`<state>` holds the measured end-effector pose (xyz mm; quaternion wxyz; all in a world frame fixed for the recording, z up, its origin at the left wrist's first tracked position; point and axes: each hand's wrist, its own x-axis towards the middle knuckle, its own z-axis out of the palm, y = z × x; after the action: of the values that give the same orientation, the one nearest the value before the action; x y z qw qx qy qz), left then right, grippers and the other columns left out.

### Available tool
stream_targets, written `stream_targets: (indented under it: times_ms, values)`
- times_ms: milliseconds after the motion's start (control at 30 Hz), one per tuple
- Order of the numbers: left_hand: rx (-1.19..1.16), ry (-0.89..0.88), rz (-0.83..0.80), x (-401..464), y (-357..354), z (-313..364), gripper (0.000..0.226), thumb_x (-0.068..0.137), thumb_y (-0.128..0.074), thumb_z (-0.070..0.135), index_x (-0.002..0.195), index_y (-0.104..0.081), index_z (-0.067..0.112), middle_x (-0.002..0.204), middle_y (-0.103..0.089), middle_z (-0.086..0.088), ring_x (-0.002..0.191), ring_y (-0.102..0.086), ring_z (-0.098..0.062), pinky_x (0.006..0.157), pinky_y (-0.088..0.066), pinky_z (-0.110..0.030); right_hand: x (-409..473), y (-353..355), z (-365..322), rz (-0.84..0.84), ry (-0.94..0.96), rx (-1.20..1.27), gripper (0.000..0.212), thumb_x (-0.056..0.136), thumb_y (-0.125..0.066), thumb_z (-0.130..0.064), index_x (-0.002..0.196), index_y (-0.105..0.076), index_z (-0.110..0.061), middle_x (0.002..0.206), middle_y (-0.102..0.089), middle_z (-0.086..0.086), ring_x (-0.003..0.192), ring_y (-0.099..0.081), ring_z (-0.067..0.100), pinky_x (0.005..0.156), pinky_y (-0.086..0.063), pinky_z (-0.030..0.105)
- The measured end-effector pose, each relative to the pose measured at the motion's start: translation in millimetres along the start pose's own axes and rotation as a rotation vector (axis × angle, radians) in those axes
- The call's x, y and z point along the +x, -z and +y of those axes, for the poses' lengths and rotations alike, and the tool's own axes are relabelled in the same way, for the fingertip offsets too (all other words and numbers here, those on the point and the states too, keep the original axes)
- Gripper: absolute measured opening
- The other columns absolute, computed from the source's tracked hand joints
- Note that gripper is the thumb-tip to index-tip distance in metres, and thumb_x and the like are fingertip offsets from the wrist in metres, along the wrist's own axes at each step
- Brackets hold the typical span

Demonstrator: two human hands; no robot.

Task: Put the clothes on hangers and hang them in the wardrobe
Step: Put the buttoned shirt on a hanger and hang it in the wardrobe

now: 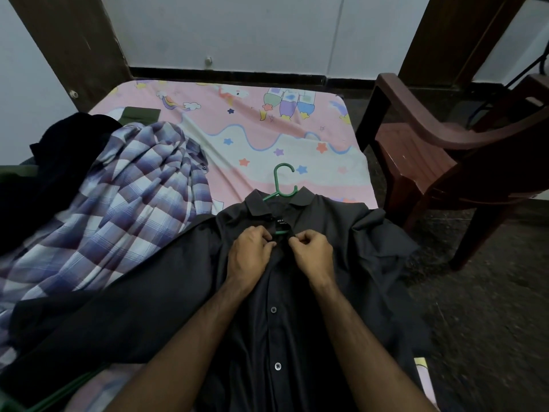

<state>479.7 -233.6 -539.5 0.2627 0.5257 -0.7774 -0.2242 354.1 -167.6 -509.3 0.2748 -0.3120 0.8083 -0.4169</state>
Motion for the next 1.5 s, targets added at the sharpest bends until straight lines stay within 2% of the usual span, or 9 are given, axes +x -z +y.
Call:
stream_targets:
  times_ms: [167,267,433,533,633,833,1133,1267,1500]
  values:
    - [-0.085,0.186,-0.029,6,4,6,0.011,0.084,-0.076,0.019,0.077,-0.068,0.021,0.074,-0.068,0.007,0.076,-0.066,-0.014,0.072,-0.052,-0.028,11,7,5,-0.127,-0.037,0.134,0.016,0.084,-0.079,-0.018,0.071,-0.068,-0.016,0.066,-0.07,-0.004,0.064,-0.069,0.012,0.067,-0.061,0.031]
    - [-0.07,0.192,-0.071,8,5,4,0.011,0.083,-0.077,0.017,0.077,-0.068,0.019,0.071,-0.065,0.007,0.074,-0.065,-0.014,0.07,-0.05,-0.027,12,6,4,-0.163,-0.077,0.292,0.022,0.082,-0.082,-0.01,0.072,-0.062,-0.012,0.065,-0.067,0.002,0.061,-0.066,0.014,0.058,-0.055,0.026]
    - [-0.245,0.329,-0.097,12,4,6,0.011,0.084,-0.077,0.017,0.076,-0.07,0.017,0.068,-0.063,0.008,0.068,-0.058,-0.009,0.065,-0.039,-0.021,13,-6,6,-0.129,0.024,0.193,0.024,0.076,-0.085,-0.018,0.069,-0.062,-0.019,0.061,-0.064,-0.006,0.059,-0.059,0.009,0.062,-0.052,0.031]
    - [-0.394,0.38,-0.135,11,1,0,0.007,0.085,-0.076,0.017,0.08,-0.072,0.017,0.075,-0.07,0.002,0.07,-0.062,-0.011,0.069,-0.046,-0.024,9,-14,10,-0.116,0.061,0.164,0.016,0.079,-0.084,-0.017,0.077,-0.068,-0.017,0.069,-0.067,-0.006,0.059,-0.058,0.003,0.059,-0.047,0.019]
    - [-0.496,0.394,-0.149,9,1,-5,0.009,0.087,-0.074,0.013,0.079,-0.071,0.017,0.071,-0.068,0.003,0.066,-0.06,-0.009,0.072,-0.048,-0.025,3,-21,11,-0.073,0.082,0.147,0.013,0.08,-0.084,-0.018,0.084,-0.073,-0.013,0.071,-0.069,-0.007,0.059,-0.059,-0.002,0.054,-0.042,0.007]
    - [-0.564,0.4,-0.199,10,1,-6,0.017,0.09,-0.069,0.005,0.077,-0.068,0.016,0.066,-0.064,0.004,0.054,-0.055,0.001,0.061,-0.044,-0.016,1,-27,15,-0.061,0.111,0.114,0.009,0.081,-0.082,-0.015,0.087,-0.075,-0.015,0.071,-0.07,-0.008,0.058,-0.06,-0.009,0.058,-0.043,0.006]
    - [-0.474,0.434,-0.096,10,-2,-1,0.01,0.083,-0.076,0.015,0.076,-0.071,0.019,0.076,-0.073,0.003,0.074,-0.068,-0.014,0.077,-0.054,-0.032,-10,-22,23,-0.112,0.192,0.146,0.01,0.08,-0.082,-0.011,0.089,-0.077,-0.015,0.077,-0.075,-0.005,0.072,-0.07,-0.001,0.067,-0.052,0.011]
    - [-0.559,0.407,-0.113,8,-1,-3,0.012,0.083,-0.077,0.011,0.076,-0.071,0.018,0.073,-0.072,-0.001,0.069,-0.066,-0.014,0.077,-0.054,-0.035,-7,-20,25,-0.118,0.181,0.18,0.007,0.087,-0.074,-0.014,0.092,-0.079,-0.016,0.08,-0.076,-0.008,0.076,-0.07,-0.002,0.07,-0.053,0.012]
    - [-0.558,0.372,-0.107,3,0,2,0.024,0.076,-0.086,0.03,0.08,-0.072,0.012,0.068,-0.073,-0.001,0.059,-0.063,-0.005,0.061,-0.05,-0.018,-3,-16,26,-0.143,0.146,0.203,0.007,0.089,-0.075,-0.023,0.085,-0.078,-0.018,0.076,-0.076,-0.006,0.072,-0.072,0.004,0.067,-0.055,0.019]
